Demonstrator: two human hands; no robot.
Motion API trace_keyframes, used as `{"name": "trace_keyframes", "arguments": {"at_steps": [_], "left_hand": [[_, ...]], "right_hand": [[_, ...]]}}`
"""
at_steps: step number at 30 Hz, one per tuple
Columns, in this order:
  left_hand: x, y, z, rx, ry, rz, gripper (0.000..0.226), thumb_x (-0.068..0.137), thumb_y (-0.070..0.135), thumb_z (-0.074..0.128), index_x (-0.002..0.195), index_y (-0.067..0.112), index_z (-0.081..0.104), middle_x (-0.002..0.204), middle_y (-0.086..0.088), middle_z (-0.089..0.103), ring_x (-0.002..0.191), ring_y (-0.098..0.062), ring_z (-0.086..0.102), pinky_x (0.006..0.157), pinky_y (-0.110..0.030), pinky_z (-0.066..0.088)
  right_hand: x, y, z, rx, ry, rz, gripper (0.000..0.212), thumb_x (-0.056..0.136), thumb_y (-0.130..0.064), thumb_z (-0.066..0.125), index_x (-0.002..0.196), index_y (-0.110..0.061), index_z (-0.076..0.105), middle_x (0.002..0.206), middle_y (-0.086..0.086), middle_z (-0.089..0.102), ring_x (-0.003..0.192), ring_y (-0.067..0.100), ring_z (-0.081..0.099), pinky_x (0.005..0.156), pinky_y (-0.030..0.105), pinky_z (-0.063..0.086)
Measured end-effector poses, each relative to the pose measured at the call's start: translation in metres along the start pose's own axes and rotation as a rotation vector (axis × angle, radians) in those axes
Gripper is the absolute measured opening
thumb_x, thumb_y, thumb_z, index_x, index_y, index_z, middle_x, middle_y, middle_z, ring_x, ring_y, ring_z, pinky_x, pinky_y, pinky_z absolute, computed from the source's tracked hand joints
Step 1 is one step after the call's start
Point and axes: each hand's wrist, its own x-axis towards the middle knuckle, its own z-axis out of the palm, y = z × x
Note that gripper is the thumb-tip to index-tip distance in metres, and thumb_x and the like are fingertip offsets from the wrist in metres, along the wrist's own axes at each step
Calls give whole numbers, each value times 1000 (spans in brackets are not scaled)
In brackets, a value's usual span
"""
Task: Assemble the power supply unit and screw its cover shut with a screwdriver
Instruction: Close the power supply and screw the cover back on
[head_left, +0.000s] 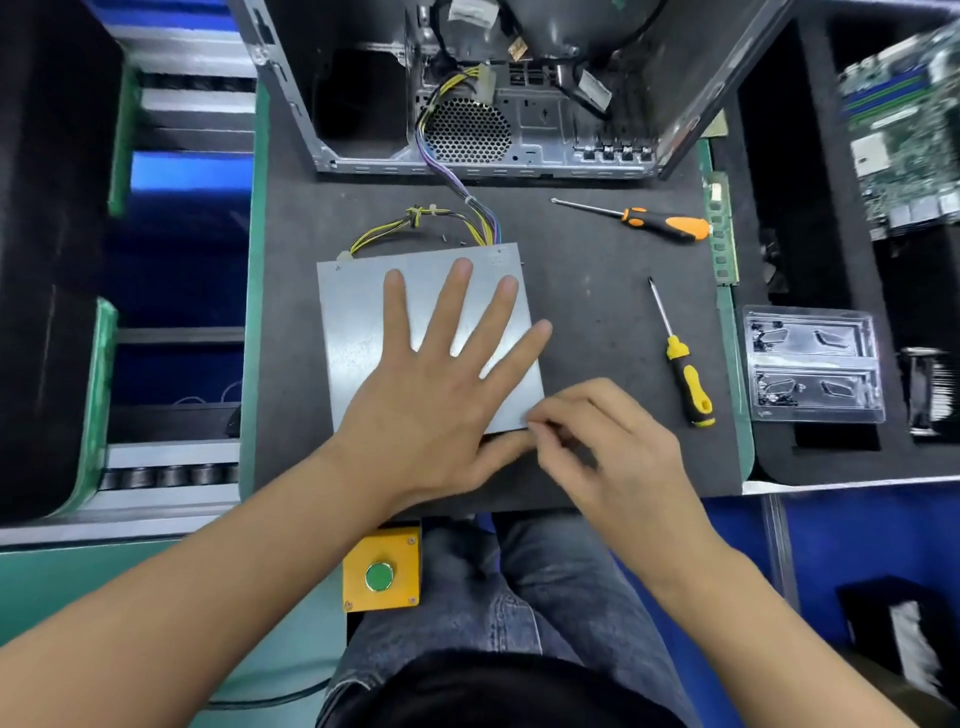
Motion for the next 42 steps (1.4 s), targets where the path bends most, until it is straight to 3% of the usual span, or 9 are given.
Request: {"name": "trace_keyframes", "arguments": {"at_steps": [10, 14, 16, 18, 20, 22, 26, 32, 42], "left_hand": [[-1, -2, -6, 66, -132, 5, 84, 98, 67, 4, 159, 10, 0, 165, -25, 0, 148, -55, -1, 105, -81, 8], [-1, -2, -7, 13, -119, 0, 86, 95, 71, 9, 160, 14, 7, 166, -21, 3, 150, -51, 1, 109, -78, 8], [0, -6, -11, -114, -101, -57, 97, 88, 79, 24, 160, 16, 13, 167, -20, 5, 152, -45, 3, 114, -72, 6], [4, -15, -19, -218, -150, -165, 122, 71, 90, 40, 161, 14, 9, 166, -21, -2, 153, -40, 0, 120, -63, 3], [14, -25, -24, -162, -240, -214, 147, 52, 103, 37, 159, 11, -6, 165, -22, -11, 152, -40, -10, 119, -65, 0], [24, -31, -26, -78, -319, -177, 158, 41, 109, 27, 156, 9, -17, 164, -20, -15, 152, -39, -14, 115, -73, 1], [29, -34, -27, -72, -340, -135, 159, 39, 104, 42, 155, 8, -9, 160, -15, 8, 147, -35, 12, 114, -67, 14], [35, -34, -25, -74, -307, -162, 156, 28, 98, 33, 155, 15, -1, 151, -12, 20, 130, -33, 25, 107, -60, 23], [34, -33, -22, -67, -283, -178, 156, 29, 100, 32, 157, 16, 1, 152, -13, 21, 130, -35, 27, 106, -58, 22]], "right_hand": [[15, -3, -12, -20, -104, 6, 5, 88, 1, 70, 89, -3, 72, 84, 7, 60, 71, 21, 57, 67, 35, 51], [18, -2, -12, -21, -142, -17, 3, 87, -1, 72, 88, -4, 72, 84, 6, 60, 71, 20, 56, 68, 35, 51], [18, 0, -10, -5, -138, 0, 5, 86, -1, 73, 88, -6, 72, 84, 4, 60, 71, 16, 56, 69, 30, 51], [16, 2, -10, 51, -125, 38, 8, 85, 0, 73, 87, -7, 72, 84, 1, 60, 72, 11, 56, 70, 22, 49], [13, 4, -9, 139, -74, 116, 11, 85, 0, 73, 87, -10, 73, 84, -2, 62, 74, 12, 58, 69, 18, 47], [9, 7, -8, 220, -1, 219, 15, 86, -2, 72, 85, -17, 72, 83, -7, 63, 75, 13, 59, 68, 15, 45], [7, 10, -5, 308, 85, 334, 20, 88, -8, 70, 85, -27, 70, 84, -10, 64, 74, 12, 59, 68, 15, 45], [7, 3, -5, 169, 7, 153, 11, 86, -1, 72, 87, -11, 72, 85, -5, 62, 76, 13, 58, 70, 17, 46], [14, -6, -14, -62, -128, 8, 3, 88, -1, 71, 88, -4, 72, 83, 6, 60, 72, 18, 55, 69, 28, 50]]}}
